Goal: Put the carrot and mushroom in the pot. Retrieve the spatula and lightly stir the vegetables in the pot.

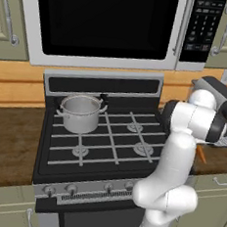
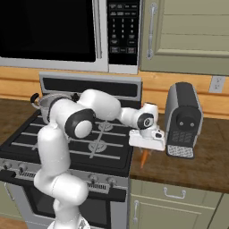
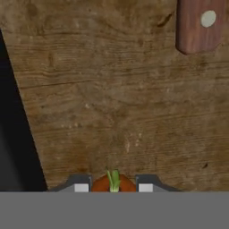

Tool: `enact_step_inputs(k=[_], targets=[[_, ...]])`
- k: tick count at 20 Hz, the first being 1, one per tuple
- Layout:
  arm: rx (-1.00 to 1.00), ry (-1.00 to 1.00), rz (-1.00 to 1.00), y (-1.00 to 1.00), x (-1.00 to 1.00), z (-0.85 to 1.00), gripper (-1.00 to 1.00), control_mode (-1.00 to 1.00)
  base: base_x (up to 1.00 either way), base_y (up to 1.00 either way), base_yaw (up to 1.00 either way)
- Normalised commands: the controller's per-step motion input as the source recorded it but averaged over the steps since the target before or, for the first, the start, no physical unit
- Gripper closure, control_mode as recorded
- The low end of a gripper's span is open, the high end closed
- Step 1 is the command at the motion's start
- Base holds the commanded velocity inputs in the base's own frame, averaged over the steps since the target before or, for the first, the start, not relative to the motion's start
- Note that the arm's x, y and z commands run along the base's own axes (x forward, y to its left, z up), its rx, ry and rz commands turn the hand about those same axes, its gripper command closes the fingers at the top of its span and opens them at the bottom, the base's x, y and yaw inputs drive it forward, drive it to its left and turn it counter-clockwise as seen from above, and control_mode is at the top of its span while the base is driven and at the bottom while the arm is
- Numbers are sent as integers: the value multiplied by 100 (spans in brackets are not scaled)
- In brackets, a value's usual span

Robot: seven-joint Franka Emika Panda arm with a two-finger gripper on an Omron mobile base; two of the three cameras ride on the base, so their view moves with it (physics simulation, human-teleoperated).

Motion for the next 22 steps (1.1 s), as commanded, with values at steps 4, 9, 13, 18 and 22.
enact_step_inputs(k=[4,9,13,18,22], targets=[[0,-26,5,89,-25,97,100,-100,0,0,0],[-5,-20,18,100,-7,78,100,-100,0,0,0],[-13,-9,32,100,0,74,100,-100,0,0,0],[-18,-12,40,100,0,56,100,-100,0,0,0],[-21,-20,44,100,-6,39,100,-100,0,0,0]])
